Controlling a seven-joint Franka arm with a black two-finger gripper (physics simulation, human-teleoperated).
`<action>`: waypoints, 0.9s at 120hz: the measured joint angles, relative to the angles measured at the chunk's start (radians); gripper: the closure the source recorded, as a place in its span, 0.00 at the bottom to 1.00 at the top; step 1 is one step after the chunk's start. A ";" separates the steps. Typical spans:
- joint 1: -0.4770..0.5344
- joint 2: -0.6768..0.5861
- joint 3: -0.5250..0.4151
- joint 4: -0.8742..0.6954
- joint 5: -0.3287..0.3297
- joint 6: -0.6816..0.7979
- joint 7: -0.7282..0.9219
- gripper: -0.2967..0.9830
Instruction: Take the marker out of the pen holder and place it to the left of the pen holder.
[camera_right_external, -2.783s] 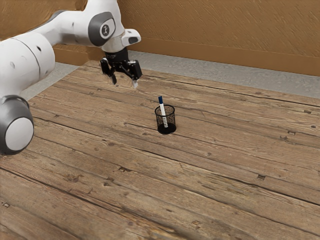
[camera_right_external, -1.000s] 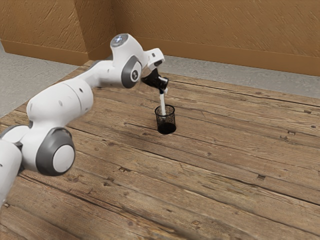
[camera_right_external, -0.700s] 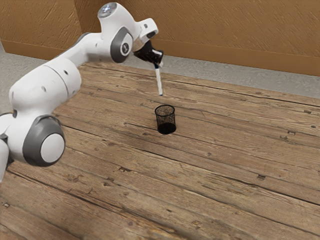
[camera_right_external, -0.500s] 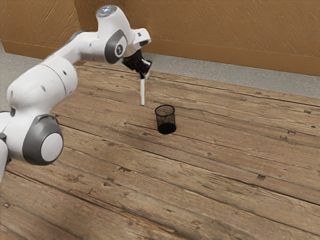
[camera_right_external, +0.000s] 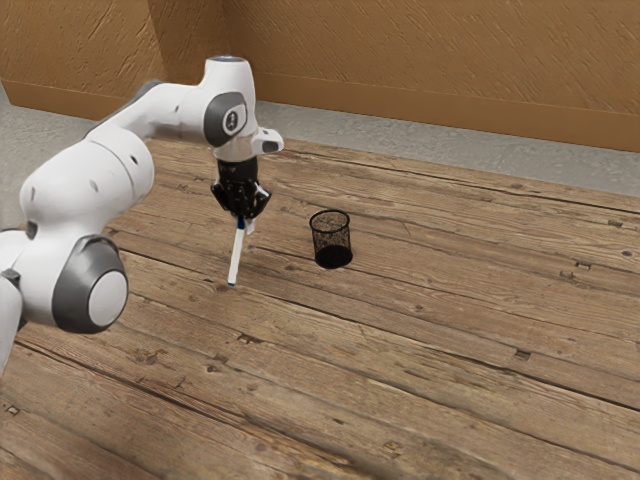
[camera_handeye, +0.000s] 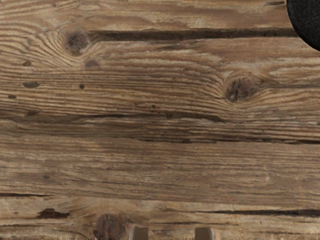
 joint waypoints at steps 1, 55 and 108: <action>0.000 0.001 0.000 0.000 0.000 -0.002 0.000 0.84; -0.008 -0.036 0.001 -0.009 -0.022 -0.039 -0.002 0.39; -0.146 -0.738 0.099 -0.648 -0.014 0.009 -0.019 0.26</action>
